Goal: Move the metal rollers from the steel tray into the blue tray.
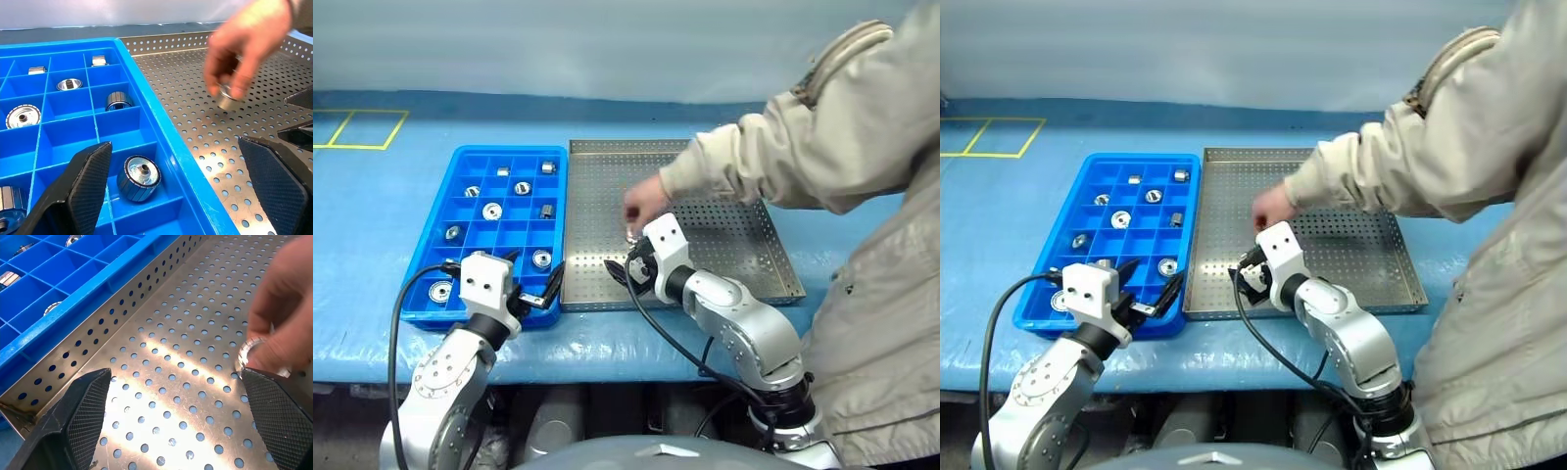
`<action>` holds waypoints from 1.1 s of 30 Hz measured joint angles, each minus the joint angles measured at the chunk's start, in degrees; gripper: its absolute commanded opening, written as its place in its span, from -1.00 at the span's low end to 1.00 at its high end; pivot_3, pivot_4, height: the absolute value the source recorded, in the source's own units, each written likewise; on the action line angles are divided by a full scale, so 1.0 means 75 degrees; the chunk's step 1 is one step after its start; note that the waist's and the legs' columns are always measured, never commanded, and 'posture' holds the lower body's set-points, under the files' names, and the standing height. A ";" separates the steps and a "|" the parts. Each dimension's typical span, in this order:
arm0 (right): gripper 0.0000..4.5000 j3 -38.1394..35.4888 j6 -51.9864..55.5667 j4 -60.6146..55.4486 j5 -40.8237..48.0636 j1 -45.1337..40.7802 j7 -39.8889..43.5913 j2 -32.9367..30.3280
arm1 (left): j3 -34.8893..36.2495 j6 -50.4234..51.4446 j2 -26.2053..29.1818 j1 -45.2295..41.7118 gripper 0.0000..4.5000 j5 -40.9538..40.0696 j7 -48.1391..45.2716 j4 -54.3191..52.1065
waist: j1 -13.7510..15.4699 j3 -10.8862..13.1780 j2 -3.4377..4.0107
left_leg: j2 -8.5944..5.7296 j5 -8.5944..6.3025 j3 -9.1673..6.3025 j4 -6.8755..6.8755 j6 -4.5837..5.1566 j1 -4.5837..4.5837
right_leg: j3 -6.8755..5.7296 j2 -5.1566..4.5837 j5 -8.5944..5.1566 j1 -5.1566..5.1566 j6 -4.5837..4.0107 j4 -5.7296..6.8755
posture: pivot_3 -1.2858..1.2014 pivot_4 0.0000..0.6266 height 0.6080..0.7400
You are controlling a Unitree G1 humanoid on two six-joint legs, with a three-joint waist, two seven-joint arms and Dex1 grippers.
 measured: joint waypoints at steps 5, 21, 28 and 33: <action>0.99 -0.0001 0.0000 0.0000 0.0015 0.0000 -0.0007 -0.0050 | -0.0050 0.0000 0.0000 0.0039 1.00 0.0000 -0.0001 0.0000 | 0.0004 0.0000 0.0000 | 0.0000 0.0000 0.0002 0.0000 0.0000 0.0000 | 0.0002 -0.0001 0.0000 0.0000 0.0000 0.0000 | 0.19 -0.52 1.00; 0.99 -0.0249 -0.1769 0.2328 -0.0703 -0.0678 -0.0949 0.0665 | -0.0305 -0.0001 0.0000 -0.0137 1.00 0.0001 -0.0041 0.0165 | -0.0019 -0.0001 -0.0002 | -0.0007 0.0002 0.0016 0.0000 0.0000 0.0011 | 0.0016 0.0002 0.0003 0.0003 0.0003 0.0004 | 0.20 -0.52 1.00; 0.99 -0.0804 -0.3207 0.4484 -0.0998 -0.0952 -0.1270 0.0872 | -0.0365 -0.0001 -0.0014 -0.0154 1.00 0.0033 0.0022 0.0196 | -0.0010 -0.0001 -0.0001 | -0.0006 0.0002 0.0018 -0.0003 0.0001 0.0010 | 0.0024 0.0001 0.0019 0.0001 -0.0016 0.0003 | 0.21 -0.52 1.00; 0.56 -0.0973 -0.3764 0.4943 -0.1144 -0.1010 -0.1438 0.0996 | -0.0422 0.0000 -0.0023 -0.0085 1.00 0.0043 0.0089 0.0196 | -0.0009 -0.0001 -0.0001 | -0.0002 0.0002 0.0019 -0.0003 0.0001 0.0020 | 0.0026 0.0003 0.0008 0.0008 0.0001 0.0007 | 0.22 -0.52 1.00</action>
